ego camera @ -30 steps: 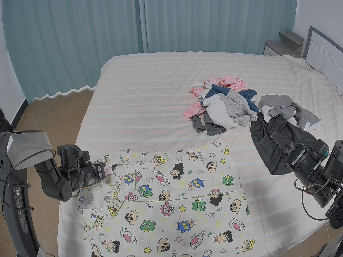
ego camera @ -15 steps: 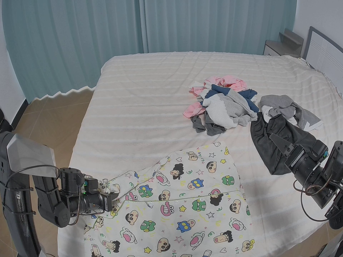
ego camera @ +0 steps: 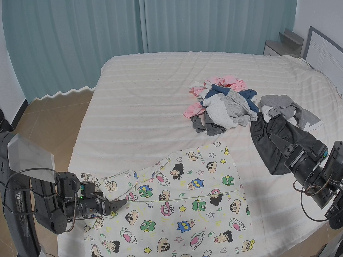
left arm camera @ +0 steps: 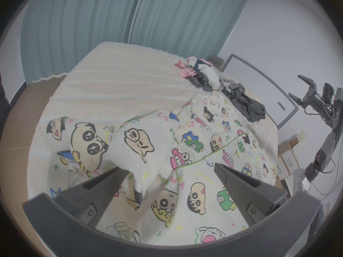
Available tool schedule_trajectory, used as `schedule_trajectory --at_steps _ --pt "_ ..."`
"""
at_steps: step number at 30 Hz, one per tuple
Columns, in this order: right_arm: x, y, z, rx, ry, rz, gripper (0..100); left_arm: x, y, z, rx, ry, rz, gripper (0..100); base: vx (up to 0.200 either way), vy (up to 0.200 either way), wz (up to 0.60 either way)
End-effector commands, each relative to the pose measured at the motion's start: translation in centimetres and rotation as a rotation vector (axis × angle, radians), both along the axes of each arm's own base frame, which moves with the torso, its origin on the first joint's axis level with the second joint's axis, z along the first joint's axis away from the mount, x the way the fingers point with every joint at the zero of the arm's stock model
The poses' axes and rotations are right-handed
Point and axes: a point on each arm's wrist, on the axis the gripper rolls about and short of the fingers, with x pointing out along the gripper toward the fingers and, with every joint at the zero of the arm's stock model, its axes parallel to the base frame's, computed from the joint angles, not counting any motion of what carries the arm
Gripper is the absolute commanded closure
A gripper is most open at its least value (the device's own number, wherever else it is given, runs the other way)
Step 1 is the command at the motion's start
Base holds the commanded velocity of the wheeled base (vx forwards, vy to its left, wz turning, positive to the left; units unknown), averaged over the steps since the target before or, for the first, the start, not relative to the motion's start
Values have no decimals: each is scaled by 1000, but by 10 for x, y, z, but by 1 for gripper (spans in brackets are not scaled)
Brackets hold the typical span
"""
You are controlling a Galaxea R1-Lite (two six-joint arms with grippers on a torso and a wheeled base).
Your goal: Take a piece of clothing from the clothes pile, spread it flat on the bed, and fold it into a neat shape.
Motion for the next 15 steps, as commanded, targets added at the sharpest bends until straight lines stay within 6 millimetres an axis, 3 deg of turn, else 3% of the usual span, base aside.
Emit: schedule_trajectory --at_steps 1,8,10,15 --pt "0 0 0 0 1 2 0 -20 3 12 -31 -17 -20 0 0 0 0" --pt "0 0 0 1 -2 2 0 -14 4 70 -271 -149 52 0 0 0 0" --pt "0 0 0 0 0 2 0 -11 3 75 -307 -161 52 0 0 0 0" --pt "0 0 0 1 -2 2 0 22 8 78 -306 -217 125 0 0 0 0"
